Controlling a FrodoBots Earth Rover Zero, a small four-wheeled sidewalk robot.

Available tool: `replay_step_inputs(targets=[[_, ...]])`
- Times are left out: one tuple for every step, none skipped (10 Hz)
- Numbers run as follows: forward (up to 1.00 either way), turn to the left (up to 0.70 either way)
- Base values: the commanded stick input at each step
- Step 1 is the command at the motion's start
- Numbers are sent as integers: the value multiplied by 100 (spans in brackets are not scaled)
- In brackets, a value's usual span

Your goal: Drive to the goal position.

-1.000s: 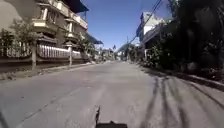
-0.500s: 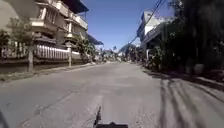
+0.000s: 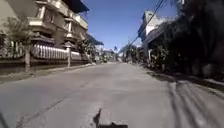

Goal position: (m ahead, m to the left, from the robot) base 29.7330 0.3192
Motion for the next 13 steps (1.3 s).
replay_step_inputs(targets=[[70, -3], [70, -3], [70, -3], [70, -3], [70, -3], [70, -3], [70, -3], [70, -3], [70, -3], [70, -3], [70, -3], [70, -3], [70, -3]])
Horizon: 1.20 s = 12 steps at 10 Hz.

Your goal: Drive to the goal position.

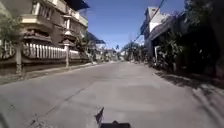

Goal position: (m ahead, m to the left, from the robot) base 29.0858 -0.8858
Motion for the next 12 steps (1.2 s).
replay_step_inputs(targets=[[70, -3], [70, -3], [70, -3], [70, -3], [70, -3], [70, -3], [70, -3], [70, -3], [70, -3], [70, -6], [70, -11], [70, -21]])
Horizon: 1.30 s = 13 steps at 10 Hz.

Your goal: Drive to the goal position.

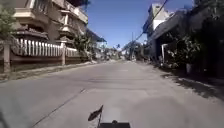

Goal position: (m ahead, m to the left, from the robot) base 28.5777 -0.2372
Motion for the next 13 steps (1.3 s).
replay_step_inputs(targets=[[70, -34], [70, -35], [70, -35], [70, -35], [70, -35], [70, -35], [70, -35], [70, -35], [70, -35], [70, -26], [70, -7], [70, -5], [70, -3]])
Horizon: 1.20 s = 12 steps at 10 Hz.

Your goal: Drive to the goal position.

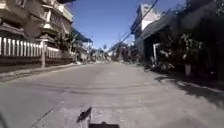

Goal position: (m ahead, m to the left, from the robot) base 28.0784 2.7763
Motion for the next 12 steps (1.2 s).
replay_step_inputs(targets=[[70, -3], [70, -3], [70, -3], [70, -3], [70, -3], [70, -3], [70, -3], [70, -3], [70, -3], [70, -3], [70, -3], [70, -3]])
